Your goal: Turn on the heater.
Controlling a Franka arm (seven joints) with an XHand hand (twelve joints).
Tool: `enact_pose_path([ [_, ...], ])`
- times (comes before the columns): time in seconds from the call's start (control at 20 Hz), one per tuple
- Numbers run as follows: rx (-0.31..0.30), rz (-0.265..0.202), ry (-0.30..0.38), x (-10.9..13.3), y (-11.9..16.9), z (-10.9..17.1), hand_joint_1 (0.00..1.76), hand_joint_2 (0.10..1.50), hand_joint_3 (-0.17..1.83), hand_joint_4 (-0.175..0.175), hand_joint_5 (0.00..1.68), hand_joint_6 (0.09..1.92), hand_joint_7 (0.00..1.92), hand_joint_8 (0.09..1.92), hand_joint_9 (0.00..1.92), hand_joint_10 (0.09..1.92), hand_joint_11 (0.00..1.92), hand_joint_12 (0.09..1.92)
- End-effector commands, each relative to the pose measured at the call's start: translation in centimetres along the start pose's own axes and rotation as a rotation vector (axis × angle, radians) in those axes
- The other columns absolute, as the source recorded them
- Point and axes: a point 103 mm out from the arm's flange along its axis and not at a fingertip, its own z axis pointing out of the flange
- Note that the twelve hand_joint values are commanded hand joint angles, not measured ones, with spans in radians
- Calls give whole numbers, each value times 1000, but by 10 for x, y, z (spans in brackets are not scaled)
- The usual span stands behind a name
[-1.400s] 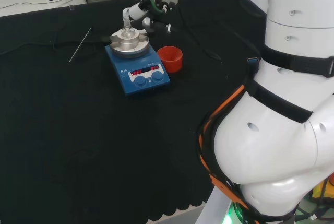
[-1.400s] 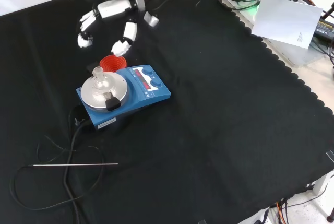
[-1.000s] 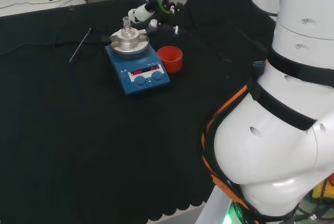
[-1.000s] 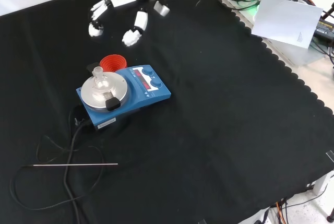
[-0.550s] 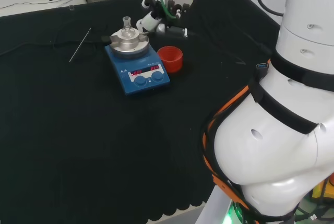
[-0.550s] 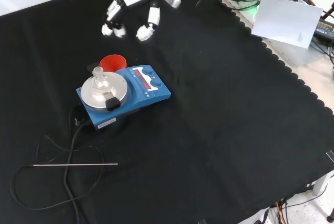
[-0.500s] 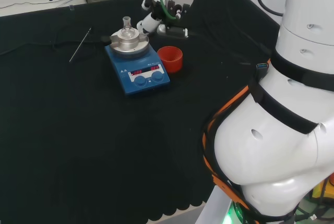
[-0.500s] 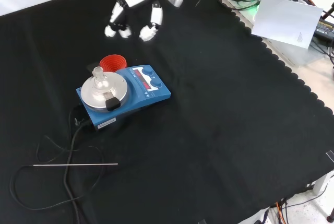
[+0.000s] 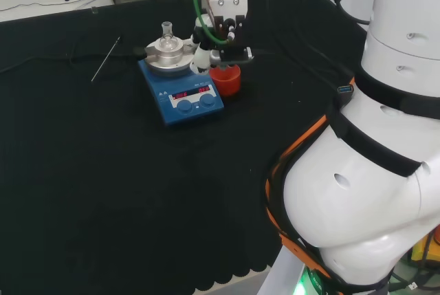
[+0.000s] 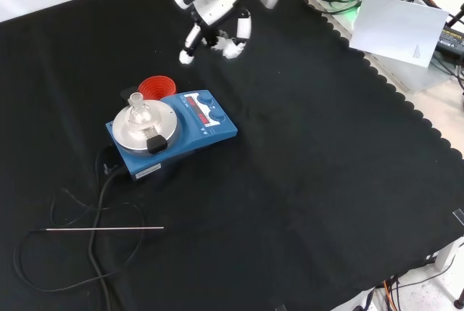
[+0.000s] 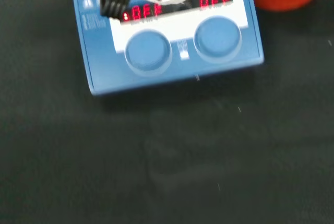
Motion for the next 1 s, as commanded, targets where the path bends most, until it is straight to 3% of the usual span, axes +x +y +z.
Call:
enact_pose_path([
  [0.05, 91, 29, -97, 14, -19, 28, 1061, 730, 696, -57, 416, 87, 1560, 1016, 1751, 839, 1729, 935],
  [0.25, 134, 22, -106, 17, -26, 42, 1093, 770, 667, -73, 483, 87, 1756, 1215, 1899, 1160, 1906, 1221],
  [0.45, 182, 2, -121, 19, -31, 53, 1340, 773, 772, -73, 472, 100, 1803, 1342, 1920, 1307, 1894, 1326],
  [0.8, 236, -66, -119, 22, -32, 68, 1441, 726, 910, -66, 401, 87, 1815, 1392, 1920, 1354, 1849, 1357],
  [1.0, 242, -81, -119, 24, -28, 70, 1446, 717, 932, -59, 377, 87, 1817, 1396, 1920, 1361, 1847, 1359],
])
